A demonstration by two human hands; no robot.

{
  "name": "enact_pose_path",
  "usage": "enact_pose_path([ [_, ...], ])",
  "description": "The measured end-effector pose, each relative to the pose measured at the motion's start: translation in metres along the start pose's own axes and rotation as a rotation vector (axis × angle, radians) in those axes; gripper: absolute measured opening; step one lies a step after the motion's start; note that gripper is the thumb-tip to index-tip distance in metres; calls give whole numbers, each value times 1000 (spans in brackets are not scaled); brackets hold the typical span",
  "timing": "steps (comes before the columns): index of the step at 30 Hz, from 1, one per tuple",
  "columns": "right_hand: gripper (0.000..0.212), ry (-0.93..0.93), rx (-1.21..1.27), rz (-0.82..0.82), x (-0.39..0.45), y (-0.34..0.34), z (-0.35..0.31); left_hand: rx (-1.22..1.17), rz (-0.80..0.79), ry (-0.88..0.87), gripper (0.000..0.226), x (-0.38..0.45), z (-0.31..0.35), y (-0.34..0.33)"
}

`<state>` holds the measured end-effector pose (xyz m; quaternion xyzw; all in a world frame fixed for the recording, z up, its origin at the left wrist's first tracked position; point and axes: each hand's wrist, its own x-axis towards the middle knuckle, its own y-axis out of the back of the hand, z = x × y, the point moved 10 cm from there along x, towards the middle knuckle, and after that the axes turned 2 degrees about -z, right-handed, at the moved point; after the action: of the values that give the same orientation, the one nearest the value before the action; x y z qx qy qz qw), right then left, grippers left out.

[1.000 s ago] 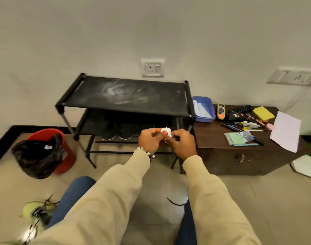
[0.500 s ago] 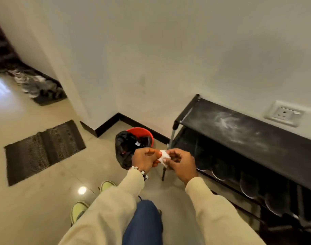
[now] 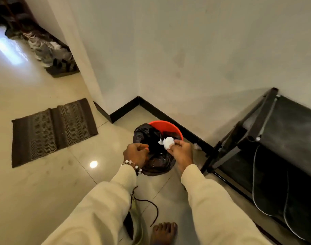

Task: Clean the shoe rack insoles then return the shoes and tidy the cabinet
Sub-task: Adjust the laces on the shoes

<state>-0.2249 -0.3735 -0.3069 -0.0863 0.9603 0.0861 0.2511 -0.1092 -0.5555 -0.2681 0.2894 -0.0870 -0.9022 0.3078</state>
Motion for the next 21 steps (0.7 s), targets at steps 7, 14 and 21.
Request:
enact_pose_path([
  [7, 35, -101, -131, 18, 16, -12, 37, 2, 32, 87, 11, 24, -40, 7],
  [14, 16, -49, -24, 24, -32, 14, 18, -5, 12, 97, 15, -8, -37, -1],
  [21, 15, 133, 37, 27, -121, 75, -51, -73, -18, -22, 13, -94, 33, -22],
])
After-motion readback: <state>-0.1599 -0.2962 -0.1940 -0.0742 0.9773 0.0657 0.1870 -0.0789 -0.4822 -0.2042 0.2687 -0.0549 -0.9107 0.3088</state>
